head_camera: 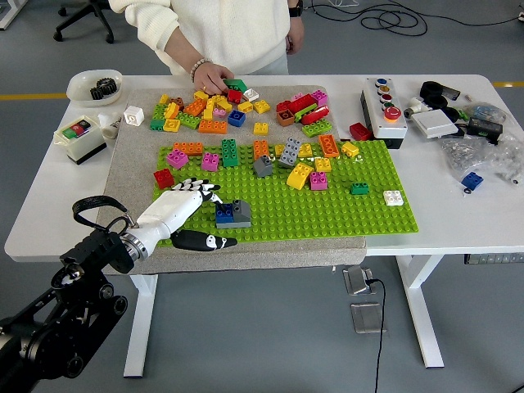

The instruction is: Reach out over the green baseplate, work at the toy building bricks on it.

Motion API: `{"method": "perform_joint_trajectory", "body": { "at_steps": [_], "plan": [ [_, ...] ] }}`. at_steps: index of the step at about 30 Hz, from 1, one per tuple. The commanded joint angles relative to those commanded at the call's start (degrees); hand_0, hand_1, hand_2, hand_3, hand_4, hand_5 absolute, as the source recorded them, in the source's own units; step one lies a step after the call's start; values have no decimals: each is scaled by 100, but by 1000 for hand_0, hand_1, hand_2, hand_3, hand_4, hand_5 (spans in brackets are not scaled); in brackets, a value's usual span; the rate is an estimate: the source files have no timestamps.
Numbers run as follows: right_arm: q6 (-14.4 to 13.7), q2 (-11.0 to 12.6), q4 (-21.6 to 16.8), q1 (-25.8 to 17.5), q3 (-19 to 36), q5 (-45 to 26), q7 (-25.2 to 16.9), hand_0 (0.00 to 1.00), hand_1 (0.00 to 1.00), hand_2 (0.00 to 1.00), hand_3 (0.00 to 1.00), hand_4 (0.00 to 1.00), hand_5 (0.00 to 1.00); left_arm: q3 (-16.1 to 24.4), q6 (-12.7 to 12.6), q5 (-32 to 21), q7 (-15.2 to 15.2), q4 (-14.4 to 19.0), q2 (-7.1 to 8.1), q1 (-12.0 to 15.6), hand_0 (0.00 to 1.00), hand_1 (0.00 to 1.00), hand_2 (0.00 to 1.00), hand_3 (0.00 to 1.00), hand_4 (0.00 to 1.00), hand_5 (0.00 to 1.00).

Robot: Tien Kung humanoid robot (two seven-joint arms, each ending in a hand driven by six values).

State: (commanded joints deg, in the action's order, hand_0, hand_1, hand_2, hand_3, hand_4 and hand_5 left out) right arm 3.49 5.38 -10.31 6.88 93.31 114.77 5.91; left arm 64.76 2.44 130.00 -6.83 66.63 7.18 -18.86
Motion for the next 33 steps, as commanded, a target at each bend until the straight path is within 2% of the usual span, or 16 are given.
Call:
{"method": "perform_joint_trajectory", "body": {
  "at_steps": [6,14,27,29,30,33],
  "plan": [
    [3,-3,0,-5,-8,0,-2,735,615,635,540,769,489,23,32,0,-9,5,5,19,998,998,951,629,998,690],
    [7,-2,0,-31,-4,16,0,736,615,635,539,769,488,207,-85,-268,-84,415,30,74,998,998,929,623,998,683],
    [13,-10,0,-38,-8,36,1,735,615,635,540,769,489,319,-197,-449,-73,792,68,80,998,959,901,621,995,671],
    [14,-5,0,-34,1,58,0,735,615,635,540,769,489,344,-294,-480,-97,834,100,82,998,959,901,621,995,671],
    [14,-3,0,-31,5,65,-2,736,615,635,540,769,488,358,-351,-498,-110,846,113,84,998,868,831,684,947,511],
    [13,0,0,-24,19,82,-2,736,615,635,540,769,488,466,-453,-541,-159,898,151,85,998,868,831,684,947,511]
  ]
}}
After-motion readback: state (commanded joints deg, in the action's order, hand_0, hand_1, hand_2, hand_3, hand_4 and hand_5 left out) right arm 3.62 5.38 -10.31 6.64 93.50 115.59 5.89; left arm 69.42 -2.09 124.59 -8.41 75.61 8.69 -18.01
